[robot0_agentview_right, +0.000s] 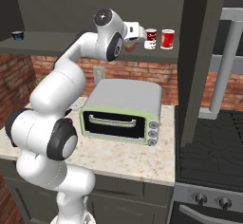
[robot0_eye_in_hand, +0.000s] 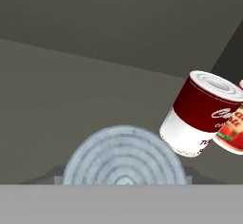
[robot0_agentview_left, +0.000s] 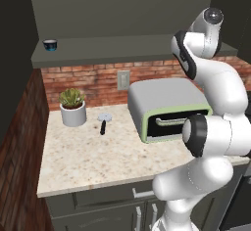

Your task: Pick the cans from the counter and place them in their designated side in the cabinet.

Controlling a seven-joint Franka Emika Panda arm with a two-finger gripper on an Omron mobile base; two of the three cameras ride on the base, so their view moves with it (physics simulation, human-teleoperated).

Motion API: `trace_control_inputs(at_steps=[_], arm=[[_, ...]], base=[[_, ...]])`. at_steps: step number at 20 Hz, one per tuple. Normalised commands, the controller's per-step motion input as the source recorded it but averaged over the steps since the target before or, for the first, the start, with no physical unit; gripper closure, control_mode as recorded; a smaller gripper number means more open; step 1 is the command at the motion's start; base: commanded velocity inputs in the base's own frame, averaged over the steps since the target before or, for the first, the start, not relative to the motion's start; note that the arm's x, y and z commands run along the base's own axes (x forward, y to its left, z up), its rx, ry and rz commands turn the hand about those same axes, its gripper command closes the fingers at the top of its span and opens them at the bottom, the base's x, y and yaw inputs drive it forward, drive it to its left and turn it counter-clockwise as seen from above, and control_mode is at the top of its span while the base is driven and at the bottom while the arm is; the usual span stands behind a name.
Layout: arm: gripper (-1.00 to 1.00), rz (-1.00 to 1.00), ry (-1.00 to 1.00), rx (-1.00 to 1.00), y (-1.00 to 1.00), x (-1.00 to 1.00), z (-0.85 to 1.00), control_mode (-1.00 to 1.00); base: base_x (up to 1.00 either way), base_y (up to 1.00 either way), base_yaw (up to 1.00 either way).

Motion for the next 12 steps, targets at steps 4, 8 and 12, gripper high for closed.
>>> trace_control_inputs(at_steps=[4, 8, 12], arm=[[-1.00, 0.00, 0.00, -0.01, -0.12, 0.14, -0.08, -1.00], [-1.00, 0.00, 0.00, 0.00, -0.06, 0.20, -0.08, -1.00], [-1.00, 0.00, -0.01, 0.00, -0.03, 0.20, -0.01, -1.00]], base=[[0.00, 0.00, 0.00], [0.00, 0.00, 0.00], [0.00, 0.00, 0.00]])
